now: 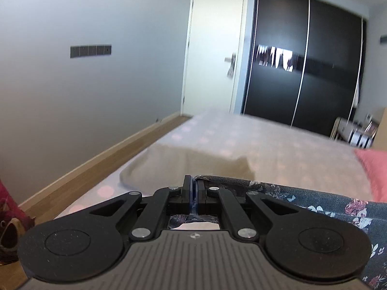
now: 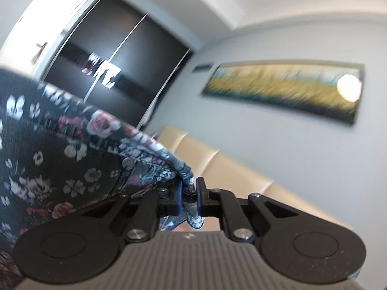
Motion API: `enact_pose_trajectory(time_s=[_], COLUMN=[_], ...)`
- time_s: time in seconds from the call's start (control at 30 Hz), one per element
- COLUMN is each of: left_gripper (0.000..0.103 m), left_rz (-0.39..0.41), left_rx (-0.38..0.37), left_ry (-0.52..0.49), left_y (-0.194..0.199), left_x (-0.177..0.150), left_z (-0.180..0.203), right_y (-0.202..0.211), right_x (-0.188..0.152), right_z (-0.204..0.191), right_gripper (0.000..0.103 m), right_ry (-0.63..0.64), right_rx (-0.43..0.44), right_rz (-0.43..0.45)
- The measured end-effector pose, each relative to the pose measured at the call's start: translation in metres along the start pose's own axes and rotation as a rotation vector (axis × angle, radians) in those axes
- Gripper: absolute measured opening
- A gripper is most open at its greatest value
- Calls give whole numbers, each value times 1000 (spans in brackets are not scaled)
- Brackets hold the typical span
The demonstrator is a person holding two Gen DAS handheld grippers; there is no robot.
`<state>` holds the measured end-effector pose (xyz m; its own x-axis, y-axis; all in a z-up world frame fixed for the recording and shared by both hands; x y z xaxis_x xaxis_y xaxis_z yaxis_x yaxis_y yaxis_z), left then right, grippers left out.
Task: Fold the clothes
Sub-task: 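Hold the floral trousers up with both grippers, spreading them open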
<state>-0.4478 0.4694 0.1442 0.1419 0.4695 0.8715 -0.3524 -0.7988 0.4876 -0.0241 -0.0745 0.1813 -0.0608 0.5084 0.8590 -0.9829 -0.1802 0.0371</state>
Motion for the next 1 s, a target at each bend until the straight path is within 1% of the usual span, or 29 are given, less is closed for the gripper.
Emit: enact_pose_trajectory(time_s=[0.07, 0.13, 0.2, 0.27, 0.33, 0.43, 0.57, 0.7, 0.83, 0.9, 0.97, 1.0], left_gripper=[1, 1, 1, 1, 1, 1, 1, 1, 1, 2, 5, 10], left_rz=[-72, -157, -245, -308, -330, -365, -440, -482, -453, -438, -418, -412], left_rx=[37, 61, 70, 82, 97, 124, 149, 185, 209, 210, 199, 192], left_ry=[-48, -94, -134, -169, -218, -272, -313, -370, -443, -452, -454, -466], left_y=[-33, -70, -104, -138, -163, -200, -245, -295, -338, -360, -376, -381], left_x=[-13, -29, -48, -62, -71, -79, -87, -94, -95, -93, -92, -93], left_z=[6, 14, 24, 35, 48, 67, 82, 96, 117, 128, 137, 141], right_y=[-21, -49, -77, -107, -137, -179, -234, -281, -324, -343, -364, -369], right_x=[-13, -34, -54, -70, -82, -90, -96, -110, -132, -144, -156, -163], right_z=[-27, -59, -91, -116, -138, -170, -211, -258, -304, -321, -336, -342], right_gripper=[12, 12, 12, 11, 11, 12, 12, 12, 12, 13, 14, 15], right_ry=[7, 46, 119, 140, 150, 152, 211, 275, 335, 330, 314, 315], right_rx=[67, 107, 107, 117, 134, 162, 154, 169, 167, 173, 184, 189], right_rz=[-76, -144, -180, -230, -284, -357, -383, -424, -470, -510, -553, -575])
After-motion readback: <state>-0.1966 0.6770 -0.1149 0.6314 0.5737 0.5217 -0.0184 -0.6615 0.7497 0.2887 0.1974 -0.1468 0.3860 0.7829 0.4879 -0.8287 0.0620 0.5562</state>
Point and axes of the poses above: each gripper's, at about its wrist camera, not at the fingertips, and y roughly against the way its jaws point, z to its right, x to its top, the point moved 7 cm from there along -y, roughly the way its jaws point, and after that the axes turned 1 degree about -x, right-handed, at the moved point
